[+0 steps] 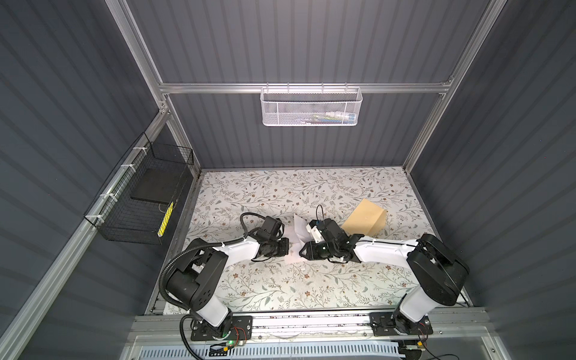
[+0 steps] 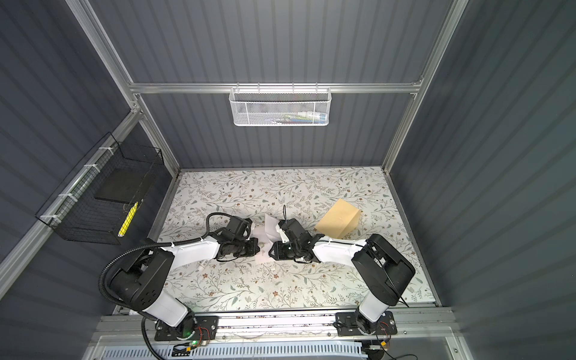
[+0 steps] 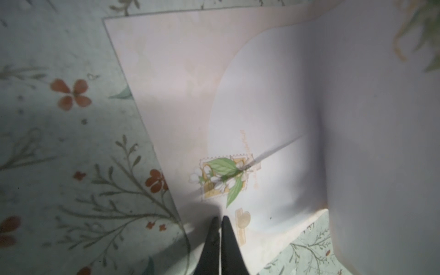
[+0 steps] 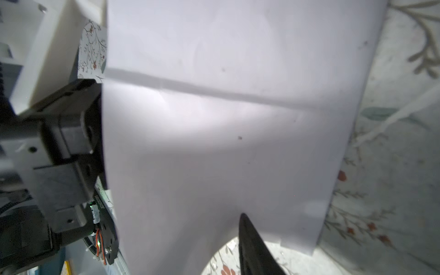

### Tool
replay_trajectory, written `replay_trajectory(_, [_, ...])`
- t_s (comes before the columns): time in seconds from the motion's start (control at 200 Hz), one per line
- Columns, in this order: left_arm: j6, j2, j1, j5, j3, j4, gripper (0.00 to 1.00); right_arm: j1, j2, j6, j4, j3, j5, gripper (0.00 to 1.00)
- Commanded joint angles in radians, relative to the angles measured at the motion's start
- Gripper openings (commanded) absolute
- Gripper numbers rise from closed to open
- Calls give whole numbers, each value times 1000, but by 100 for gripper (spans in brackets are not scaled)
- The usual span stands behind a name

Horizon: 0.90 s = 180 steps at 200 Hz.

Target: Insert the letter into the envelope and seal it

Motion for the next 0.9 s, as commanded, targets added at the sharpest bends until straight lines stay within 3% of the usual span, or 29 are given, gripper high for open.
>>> replay_trajectory(0.0, [30, -21, -4, 8, -15, -8, 7, 4, 11, 5, 38, 2, -11, 45])
replay_trajectory(0.655, [53, 0, -4, 0, 5, -8, 7, 1, 48, -6, 151, -58, 36, 72])
replay_trajectory(0.896, [61, -9, -3, -14, 8, -17, 7, -1, 54, 0, 167, -78, 43, 75])
